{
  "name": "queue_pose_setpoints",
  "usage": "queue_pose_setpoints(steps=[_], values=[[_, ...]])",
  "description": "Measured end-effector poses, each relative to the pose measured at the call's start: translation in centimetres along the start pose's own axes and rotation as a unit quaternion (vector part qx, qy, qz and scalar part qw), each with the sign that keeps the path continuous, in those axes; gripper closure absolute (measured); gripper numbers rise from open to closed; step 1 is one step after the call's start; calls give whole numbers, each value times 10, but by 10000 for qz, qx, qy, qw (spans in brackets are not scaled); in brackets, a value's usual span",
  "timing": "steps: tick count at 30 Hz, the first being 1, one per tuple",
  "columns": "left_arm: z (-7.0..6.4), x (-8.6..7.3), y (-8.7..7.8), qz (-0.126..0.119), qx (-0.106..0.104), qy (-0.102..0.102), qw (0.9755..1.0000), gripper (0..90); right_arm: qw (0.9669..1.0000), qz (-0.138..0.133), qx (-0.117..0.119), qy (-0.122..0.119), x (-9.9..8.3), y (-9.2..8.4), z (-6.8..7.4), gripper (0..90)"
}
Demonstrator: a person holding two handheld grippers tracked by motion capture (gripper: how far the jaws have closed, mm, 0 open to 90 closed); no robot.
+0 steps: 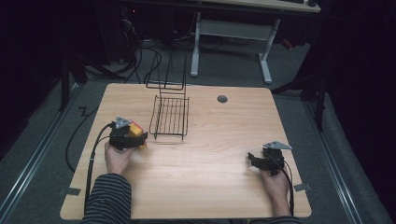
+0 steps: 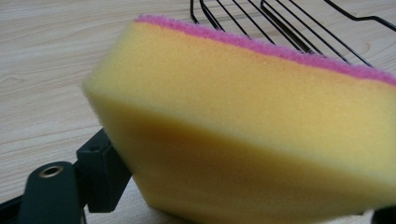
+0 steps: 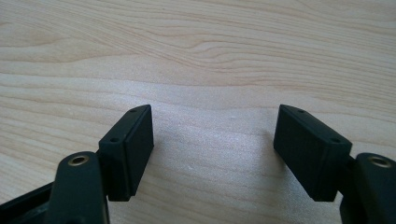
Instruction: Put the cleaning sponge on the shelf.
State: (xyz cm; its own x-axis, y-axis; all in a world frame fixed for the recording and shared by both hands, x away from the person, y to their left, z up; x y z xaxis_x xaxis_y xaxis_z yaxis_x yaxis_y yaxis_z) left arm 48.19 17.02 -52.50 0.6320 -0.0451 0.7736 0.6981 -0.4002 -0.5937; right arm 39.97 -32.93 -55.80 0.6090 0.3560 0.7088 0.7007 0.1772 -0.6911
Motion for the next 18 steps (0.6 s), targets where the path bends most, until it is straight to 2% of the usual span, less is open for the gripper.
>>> queue_pose_setpoints(steps=[5, 9, 18], values=[[-1, 0, -2, 37, 16, 78, 10000, 204, 10000, 2, -3, -3, 0, 0, 0, 290], [1, 1, -4, 32, -54, 31, 10000, 213, 10000, 4, 1, -9, 0, 0, 0, 290], [-1, 5, -21, 34, -177, 6, 9998, 224, 10000, -5, 3, -19, 0, 0, 0, 290]])
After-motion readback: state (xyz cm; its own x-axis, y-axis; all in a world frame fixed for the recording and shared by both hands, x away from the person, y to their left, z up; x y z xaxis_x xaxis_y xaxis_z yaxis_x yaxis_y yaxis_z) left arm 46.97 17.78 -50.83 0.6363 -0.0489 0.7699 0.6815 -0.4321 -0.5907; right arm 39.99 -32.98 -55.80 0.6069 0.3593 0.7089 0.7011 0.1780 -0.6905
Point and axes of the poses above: each handheld gripper's, and its own axes: y roughly forward along the jaws, x roughly out of its top, z roughly to its left, the point moved 4 cm from there along y, roughly forward along the jaws, and after that the axes turned 11 degrees about -y, right-handed, at the moved point
